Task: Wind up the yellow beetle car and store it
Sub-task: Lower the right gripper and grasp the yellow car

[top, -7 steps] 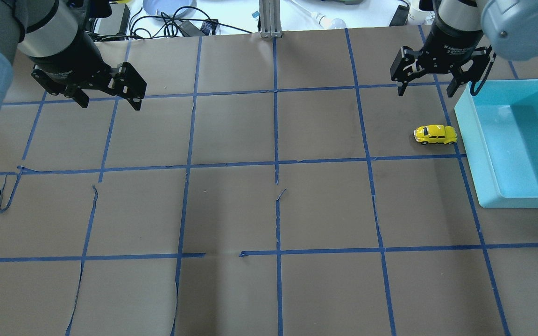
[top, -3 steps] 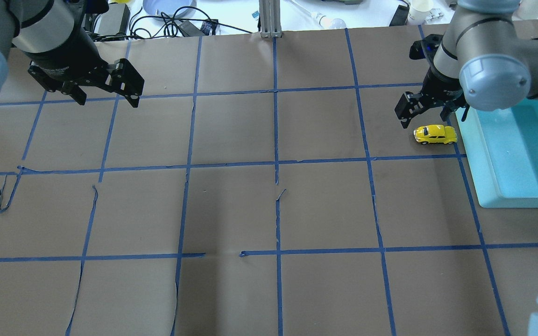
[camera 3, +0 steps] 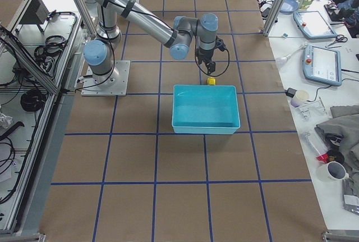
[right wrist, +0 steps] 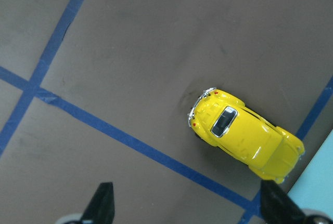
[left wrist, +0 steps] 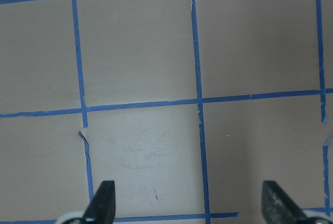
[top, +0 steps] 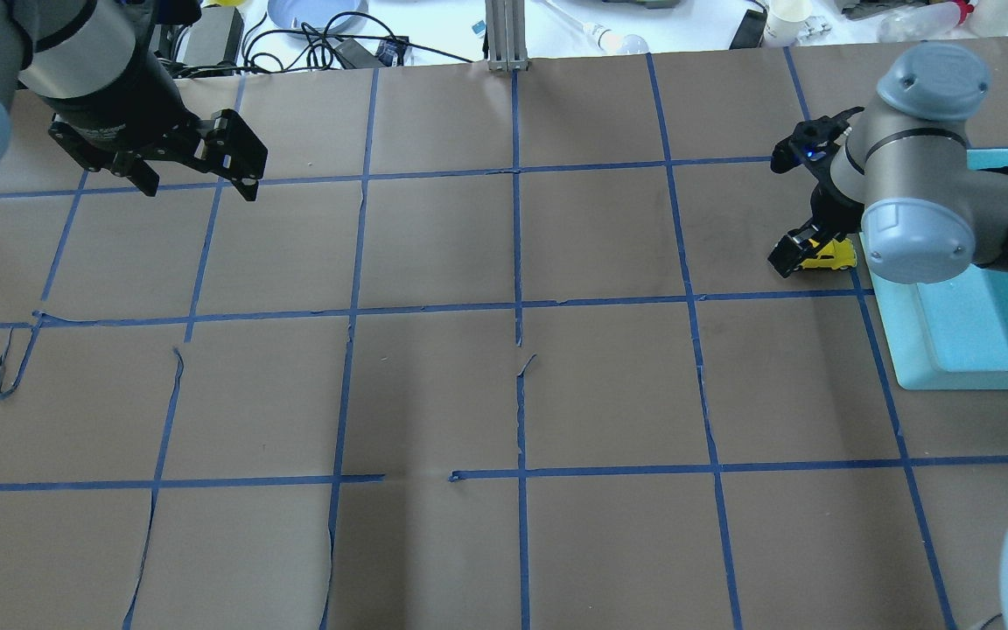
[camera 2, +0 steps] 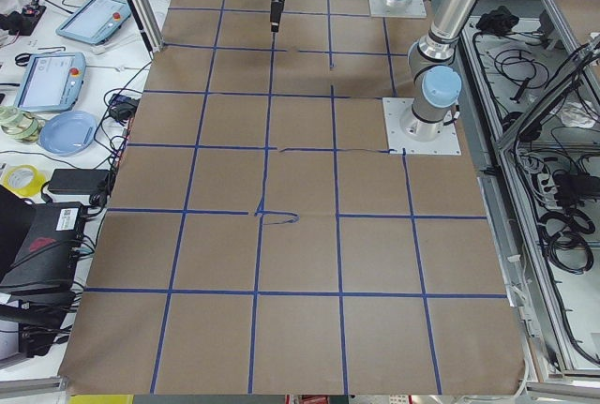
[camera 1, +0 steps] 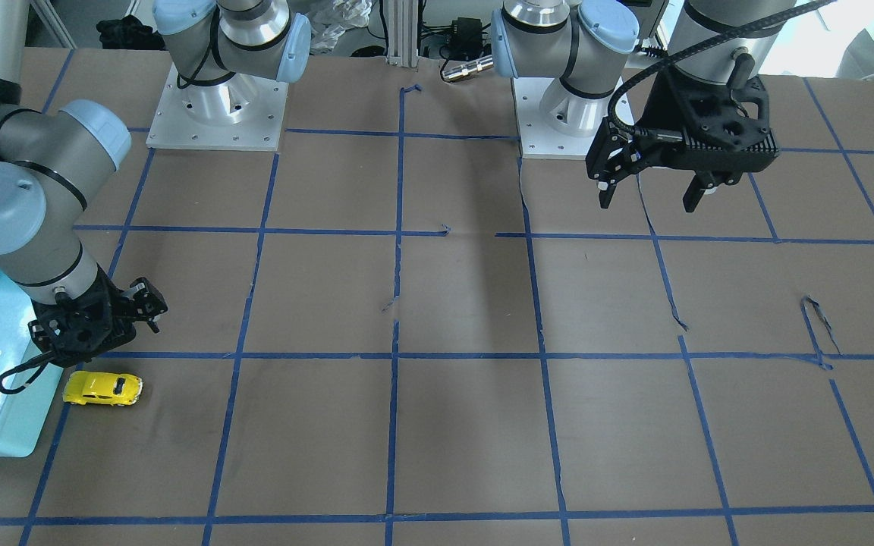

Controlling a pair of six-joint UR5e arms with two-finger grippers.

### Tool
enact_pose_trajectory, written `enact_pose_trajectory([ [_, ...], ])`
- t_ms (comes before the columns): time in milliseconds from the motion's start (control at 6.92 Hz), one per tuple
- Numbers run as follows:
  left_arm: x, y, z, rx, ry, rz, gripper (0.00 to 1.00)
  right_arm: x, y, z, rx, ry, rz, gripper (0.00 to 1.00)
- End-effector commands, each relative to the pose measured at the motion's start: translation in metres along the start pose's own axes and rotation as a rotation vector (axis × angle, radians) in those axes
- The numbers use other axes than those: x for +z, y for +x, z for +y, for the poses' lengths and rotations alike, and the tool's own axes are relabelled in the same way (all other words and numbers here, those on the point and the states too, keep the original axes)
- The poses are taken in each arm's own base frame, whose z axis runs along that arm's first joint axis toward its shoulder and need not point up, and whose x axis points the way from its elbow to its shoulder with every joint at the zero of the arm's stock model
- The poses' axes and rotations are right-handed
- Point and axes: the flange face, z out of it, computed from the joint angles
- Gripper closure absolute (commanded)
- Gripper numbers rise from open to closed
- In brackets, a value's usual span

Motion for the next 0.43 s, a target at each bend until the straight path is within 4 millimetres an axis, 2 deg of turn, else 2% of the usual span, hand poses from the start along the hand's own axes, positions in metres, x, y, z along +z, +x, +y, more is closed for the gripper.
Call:
enact_pose_trajectory([
  [0,0.000,0.000,-0.001,0.000,0.001,0.001,0.00,0.006,0.010,0.004,-0.333,0.020,0.036,0.00],
  [289,0.001,0.000,-0.001,0.000,0.000,0.003,0.00,0.018,0.018,-0.002,-0.604,0.046,0.081,0.00],
])
